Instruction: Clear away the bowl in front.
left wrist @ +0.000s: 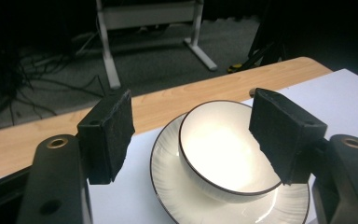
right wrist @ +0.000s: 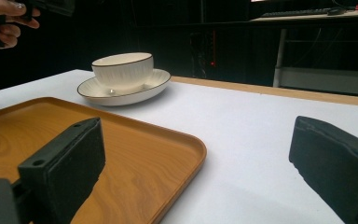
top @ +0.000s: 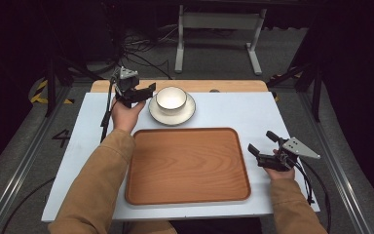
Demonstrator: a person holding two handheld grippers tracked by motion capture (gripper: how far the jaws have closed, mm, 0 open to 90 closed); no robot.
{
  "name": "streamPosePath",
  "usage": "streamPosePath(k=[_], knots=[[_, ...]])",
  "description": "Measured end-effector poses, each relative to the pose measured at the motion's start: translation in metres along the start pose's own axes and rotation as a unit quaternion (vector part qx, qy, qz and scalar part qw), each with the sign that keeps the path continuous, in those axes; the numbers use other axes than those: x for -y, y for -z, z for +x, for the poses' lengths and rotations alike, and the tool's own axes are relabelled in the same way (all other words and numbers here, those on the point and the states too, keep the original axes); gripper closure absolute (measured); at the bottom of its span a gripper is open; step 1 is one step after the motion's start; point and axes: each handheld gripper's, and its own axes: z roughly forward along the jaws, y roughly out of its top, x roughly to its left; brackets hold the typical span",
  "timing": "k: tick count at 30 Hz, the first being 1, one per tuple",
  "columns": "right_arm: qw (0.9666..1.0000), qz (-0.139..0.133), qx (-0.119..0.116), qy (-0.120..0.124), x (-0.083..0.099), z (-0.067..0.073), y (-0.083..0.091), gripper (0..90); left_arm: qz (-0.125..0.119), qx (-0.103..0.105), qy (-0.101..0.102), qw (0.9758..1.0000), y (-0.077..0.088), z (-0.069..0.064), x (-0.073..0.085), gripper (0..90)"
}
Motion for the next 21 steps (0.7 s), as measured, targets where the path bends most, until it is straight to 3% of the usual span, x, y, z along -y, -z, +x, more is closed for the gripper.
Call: streamPosePath(k=[7,15,21], knots=[[1.0000,-0.001,-0.002,-0.003,0.000,0.000,0.000,4.0,0.044,-0.009,0.034,0.9984,-0.014,0.001,-0.003,33.8],[0.9999,-0.002,-0.004,-0.009,0.000,-0.001,0.000,4.1,0.061,-0.018,0.037,0.9973,-0.029,-0.002,-0.004,33.5],[0.9998,-0.005,-0.007,-0.017,0.000,-0.002,0.002,4.1,0.068,-0.015,0.053,0.9961,-0.044,-0.001,0.001,34.3]])
